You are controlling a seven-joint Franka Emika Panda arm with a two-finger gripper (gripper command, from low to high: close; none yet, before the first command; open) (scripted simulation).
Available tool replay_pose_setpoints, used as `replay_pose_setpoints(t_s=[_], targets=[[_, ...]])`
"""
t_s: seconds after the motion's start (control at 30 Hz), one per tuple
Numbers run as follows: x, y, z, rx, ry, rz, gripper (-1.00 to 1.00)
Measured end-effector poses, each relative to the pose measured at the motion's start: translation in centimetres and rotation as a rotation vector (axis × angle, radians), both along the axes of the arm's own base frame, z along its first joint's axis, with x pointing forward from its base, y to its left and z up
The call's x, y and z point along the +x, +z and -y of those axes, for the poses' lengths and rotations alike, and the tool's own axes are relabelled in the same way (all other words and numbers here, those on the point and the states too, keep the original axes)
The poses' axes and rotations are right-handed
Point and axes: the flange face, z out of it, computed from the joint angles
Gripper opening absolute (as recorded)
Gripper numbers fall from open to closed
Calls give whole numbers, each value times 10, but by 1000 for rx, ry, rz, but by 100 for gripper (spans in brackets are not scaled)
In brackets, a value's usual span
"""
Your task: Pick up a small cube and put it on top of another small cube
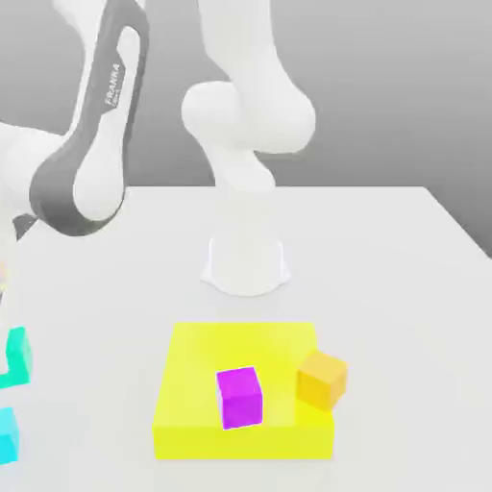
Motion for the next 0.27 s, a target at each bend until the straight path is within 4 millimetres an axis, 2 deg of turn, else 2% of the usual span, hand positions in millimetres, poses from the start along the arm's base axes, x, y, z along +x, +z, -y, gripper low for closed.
replay_pose_setpoints(t_s=[0.07, 0.13, 0.17, 0.27], targets=[[7, -19, 4, -1, -15, -1, -100], [8, -47, 5, -1, -19, -1, -100], [8, -57, 5, -2, -20, -1, 100], [8, -57, 5, -2, -20, -1, 100]])
